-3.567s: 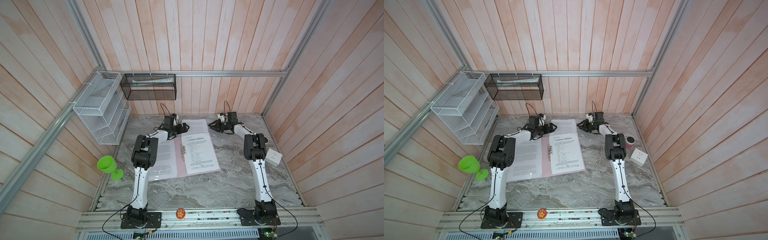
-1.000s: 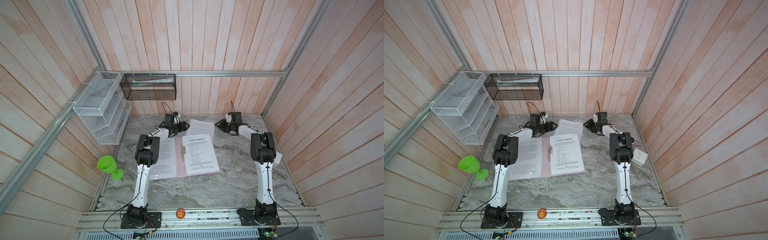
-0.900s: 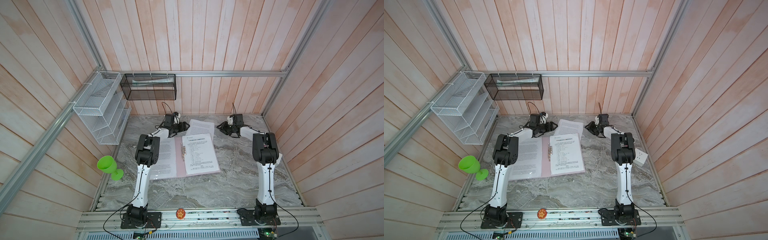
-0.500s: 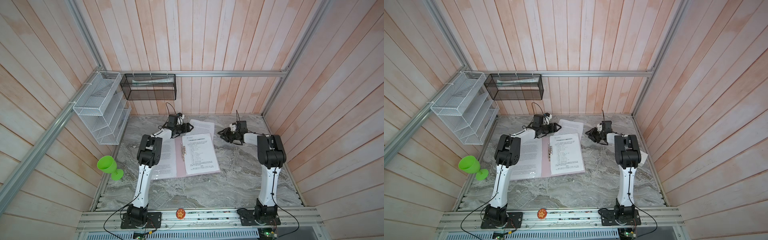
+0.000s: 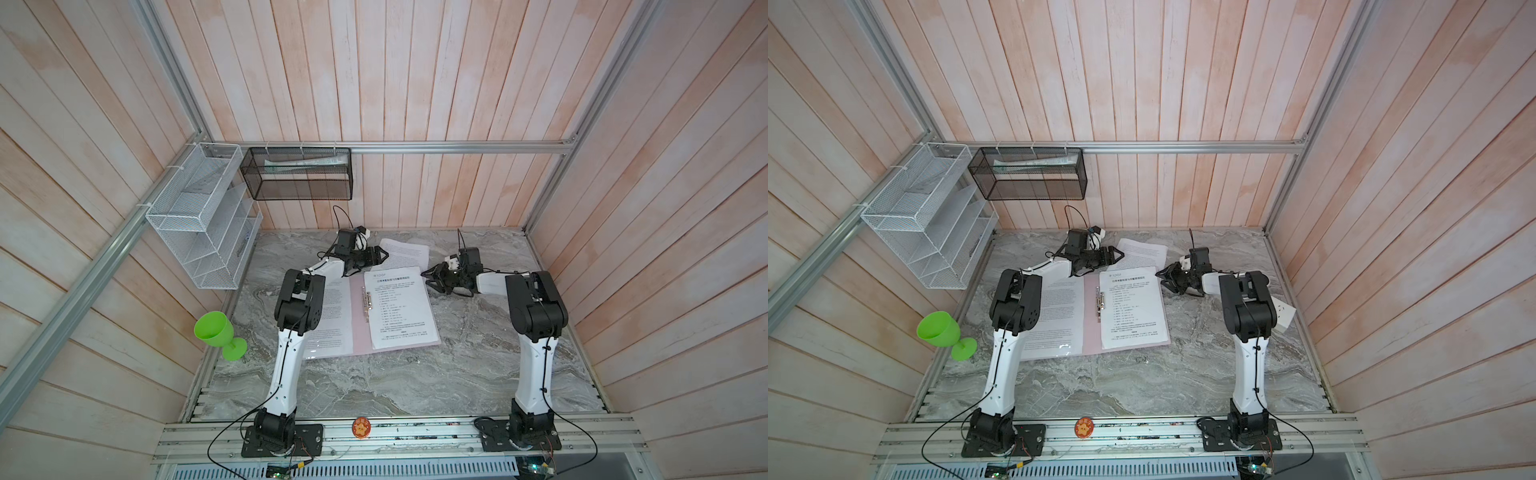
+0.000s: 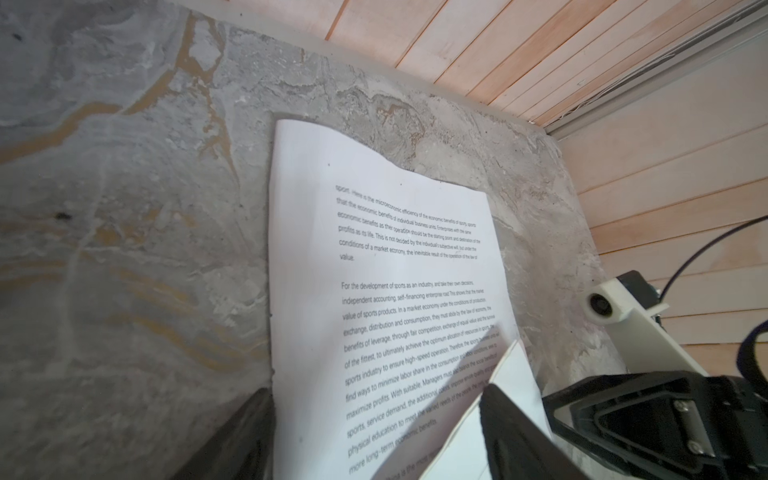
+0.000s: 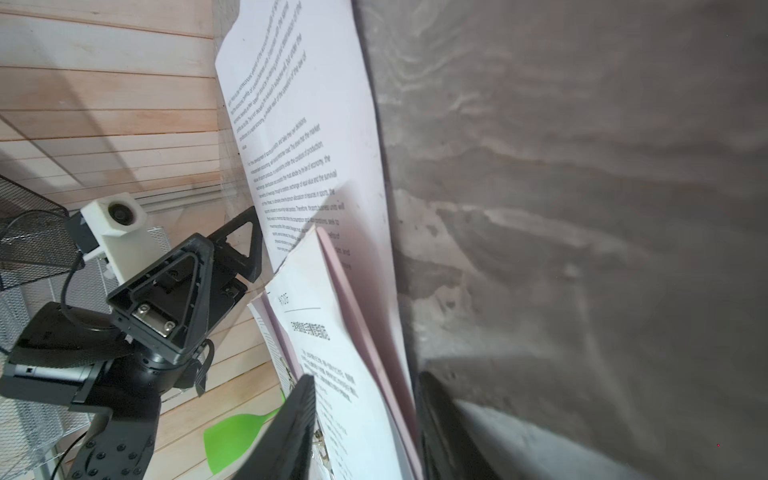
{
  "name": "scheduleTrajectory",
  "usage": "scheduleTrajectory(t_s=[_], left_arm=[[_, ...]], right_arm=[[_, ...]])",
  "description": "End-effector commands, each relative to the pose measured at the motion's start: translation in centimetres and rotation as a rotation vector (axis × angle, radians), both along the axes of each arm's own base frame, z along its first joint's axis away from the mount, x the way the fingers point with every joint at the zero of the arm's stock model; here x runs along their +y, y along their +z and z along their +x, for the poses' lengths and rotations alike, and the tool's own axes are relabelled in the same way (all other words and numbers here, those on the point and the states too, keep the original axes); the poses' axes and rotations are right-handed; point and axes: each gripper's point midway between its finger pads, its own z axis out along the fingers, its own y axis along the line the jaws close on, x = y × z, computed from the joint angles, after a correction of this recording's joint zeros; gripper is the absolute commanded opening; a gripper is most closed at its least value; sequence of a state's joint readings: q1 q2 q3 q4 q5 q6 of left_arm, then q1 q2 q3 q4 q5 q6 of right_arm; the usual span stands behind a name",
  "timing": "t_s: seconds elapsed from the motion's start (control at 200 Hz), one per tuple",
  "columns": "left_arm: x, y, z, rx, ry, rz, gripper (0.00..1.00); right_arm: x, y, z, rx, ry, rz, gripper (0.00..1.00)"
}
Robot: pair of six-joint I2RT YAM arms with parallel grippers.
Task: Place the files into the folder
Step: 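Lift the sheet with the right gripper while the left gripper hovers beside it, then raise the white text sheet upright with the right gripper over the folder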
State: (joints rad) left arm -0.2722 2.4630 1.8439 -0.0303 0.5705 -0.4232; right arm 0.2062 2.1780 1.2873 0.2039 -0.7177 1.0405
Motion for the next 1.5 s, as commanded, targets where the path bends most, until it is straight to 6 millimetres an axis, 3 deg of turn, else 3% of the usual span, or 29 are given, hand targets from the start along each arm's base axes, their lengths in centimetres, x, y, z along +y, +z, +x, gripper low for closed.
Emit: scheduleTrajectory(t_s=[0.0,0.205,0.42,0.615,0.74,0.81,0.99,1.166,1.496], left_arm=[[-0.2,-2.4,-0.9,0.069,-0.013,-0.003,0.8],[-0.8,-2.6,-1.0,0.065,-0.037,-0.017,0.8],[-1.3,-2.4,-0.9,0.062,-0.052,-0.025,0.8],[-1.3,-2.4,-0.9,0.061,-0.055,-0.024,0.8],[-1.3,-2.4,-1.0,0.063,-0.055,-0.027,0.8],[-1.3,-2.4,-1.0,0.062,-0.054,-0.025,0.8],[-1.2,-1.7,-0.8,0.052,-0.052,-0.032,0.8],[-0.7,0.1,-0.1,0.028,-0.045,-0.045,0.8],[0.0,6.1,0.6,-0.058,-0.035,-0.071,0.81]], right_arm=[[0.2,-2.7,-0.4,0.075,-0.032,0.042,0.43],[0.7,-1.4,1.8,0.003,-0.08,0.151,0.43],[1.7,-1.5,4.4,-0.027,-0.043,0.175,0.43],[1.1,-1.2,6.8,-0.075,-0.072,0.221,0.38],[1.4,0.7,8.1,-0.135,-0.053,0.338,0.22],[1.4,1.6,8.5,-0.159,-0.053,0.393,0.0],[0.5,3.1,9.1,-0.19,-0.074,0.448,0.0],[-1.4,6.5,9.4,-0.26,-0.097,0.466,0.0],[-9.1,15.5,8.8,-0.425,-0.21,0.492,0.0]])
